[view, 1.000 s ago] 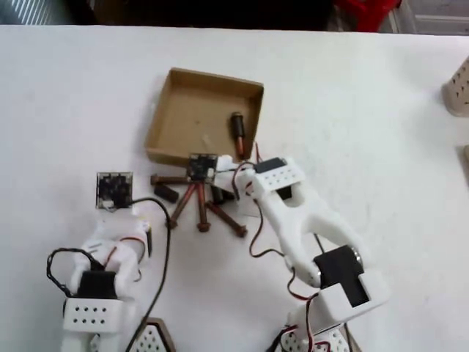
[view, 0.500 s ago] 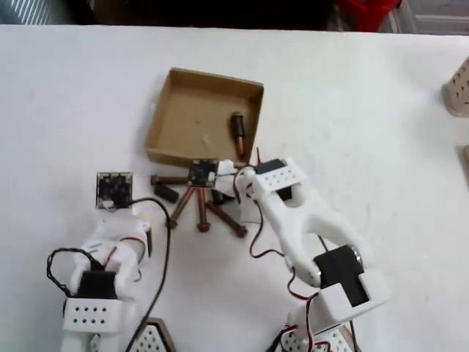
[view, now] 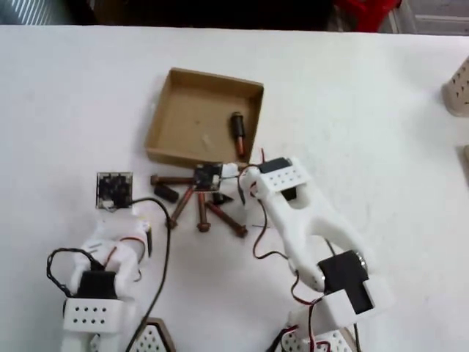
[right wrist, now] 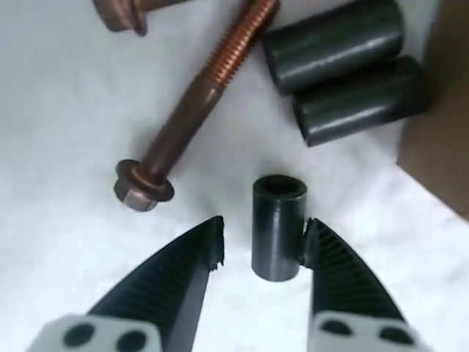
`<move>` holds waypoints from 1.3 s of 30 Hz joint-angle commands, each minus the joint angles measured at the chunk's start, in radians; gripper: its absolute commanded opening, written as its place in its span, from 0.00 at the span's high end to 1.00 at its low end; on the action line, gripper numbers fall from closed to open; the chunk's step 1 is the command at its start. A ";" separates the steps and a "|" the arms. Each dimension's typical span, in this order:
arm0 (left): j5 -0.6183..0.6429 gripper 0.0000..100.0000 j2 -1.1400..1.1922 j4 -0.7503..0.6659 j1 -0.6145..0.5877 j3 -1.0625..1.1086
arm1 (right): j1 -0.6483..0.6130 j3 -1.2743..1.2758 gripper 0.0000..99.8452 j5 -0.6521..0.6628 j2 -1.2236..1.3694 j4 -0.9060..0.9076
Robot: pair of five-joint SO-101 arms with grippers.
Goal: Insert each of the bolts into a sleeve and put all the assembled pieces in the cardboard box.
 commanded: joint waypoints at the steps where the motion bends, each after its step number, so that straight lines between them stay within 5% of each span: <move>1: -0.011 0.97 -0.007 -0.023 -0.010 -0.008 | 0.002 -0.011 0.88 0.017 0.036 -0.028; 13: -0.011 0.97 -0.007 -0.023 -0.010 -0.008 | -0.007 -0.051 0.89 -0.020 0.062 -0.041; 17: -0.011 0.97 -0.007 -0.023 -0.010 -0.008 | -0.005 -0.051 0.99 -0.028 0.061 -0.053; 29: -0.011 0.97 -0.007 -0.023 -0.010 -0.008 | 0.107 -0.044 0.98 -0.776 -0.130 0.062; 39: 0.087 0.98 -0.002 0.064 0.007 -0.129 | 0.200 0.123 0.98 -0.812 -0.193 -0.038</move>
